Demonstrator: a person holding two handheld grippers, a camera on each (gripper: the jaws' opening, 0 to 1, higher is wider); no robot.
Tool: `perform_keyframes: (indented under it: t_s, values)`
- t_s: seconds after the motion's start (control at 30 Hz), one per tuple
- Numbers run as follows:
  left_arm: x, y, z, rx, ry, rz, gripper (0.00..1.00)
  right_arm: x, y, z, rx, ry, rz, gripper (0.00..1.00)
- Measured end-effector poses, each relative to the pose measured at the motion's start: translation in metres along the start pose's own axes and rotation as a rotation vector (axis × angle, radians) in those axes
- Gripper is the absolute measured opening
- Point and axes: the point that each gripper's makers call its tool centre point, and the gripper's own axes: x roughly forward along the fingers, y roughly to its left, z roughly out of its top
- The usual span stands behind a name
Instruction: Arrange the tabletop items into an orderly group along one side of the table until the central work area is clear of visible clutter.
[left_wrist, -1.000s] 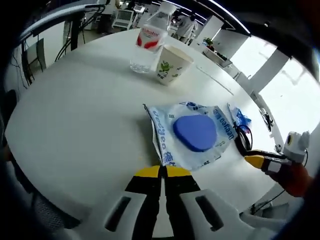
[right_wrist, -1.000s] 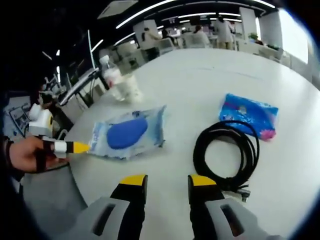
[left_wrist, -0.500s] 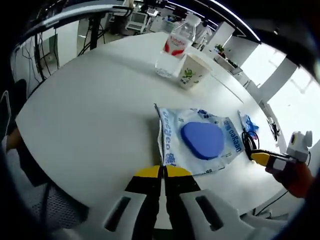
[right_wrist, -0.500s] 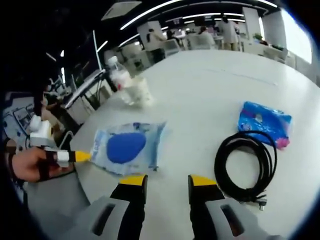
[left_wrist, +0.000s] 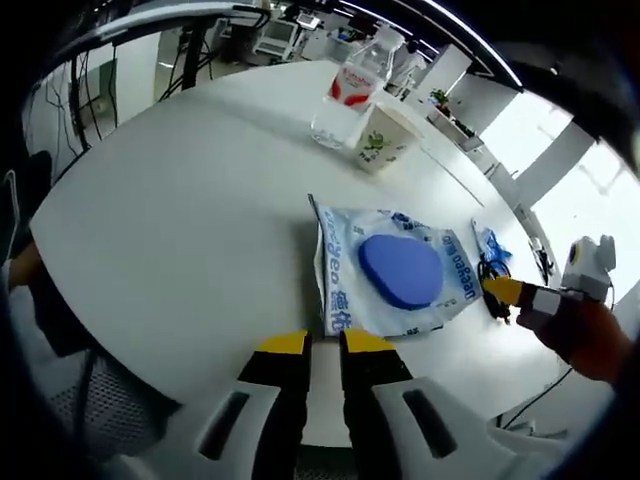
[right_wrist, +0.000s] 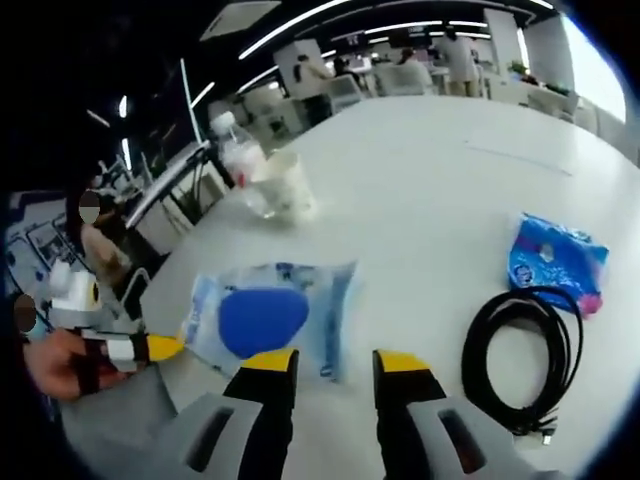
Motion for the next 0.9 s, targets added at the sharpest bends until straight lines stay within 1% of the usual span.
perform_keyframes:
  t_s: [0.13,0.27,0.37,0.43,0.47,0.5,0.53,0.57,0.67,0.8,0.9]
  values:
    - [0.0,0.001,-0.001,-0.019,-0.001,-0.002,0.08,0.006,0.002,0.002,0.006,0.011,0.003,0.28]
    - [0.003,-0.004,0.001,-0.022,-0.01,-0.018,0.07,0.011,0.0,0.002,0.016,0.019,-0.004,0.27]
    - [0.004,-0.007,0.001,-0.016,-0.011,-0.021,0.07,0.013,0.0,-0.001,0.029,0.031,-0.01,0.24]
    - [0.008,-0.008,-0.001,-0.021,-0.001,-0.028,0.05,0.017,0.0,-0.006,0.06,0.045,-0.013,0.15]
    - [0.009,-0.009,-0.002,-0.022,0.002,-0.025,0.04,0.018,0.0,-0.008,0.062,0.045,-0.018,0.12]
    - [0.009,-0.009,-0.002,-0.014,0.006,-0.021,0.03,0.017,-0.004,-0.008,0.062,0.041,-0.044,0.09]
    - [0.01,-0.01,-0.002,-0.006,0.009,-0.02,0.02,0.016,-0.005,-0.008,0.062,0.041,-0.052,0.03]
    - [0.009,-0.01,-0.001,-0.004,0.008,-0.019,0.01,0.014,-0.006,-0.007,0.064,0.035,-0.056,0.0]
    - [0.009,-0.011,0.002,-0.005,-0.001,-0.021,0.0,0.011,-0.004,-0.008,0.085,0.031,-0.032,0.0]
    - [0.01,-0.017,0.004,-0.004,-0.001,-0.039,0.0,0.004,-0.009,-0.01,0.111,0.023,-0.027,0.0]
    - [0.011,-0.027,0.007,0.034,0.003,-0.056,0.0,-0.003,-0.011,-0.01,0.111,0.011,-0.027,0.0]
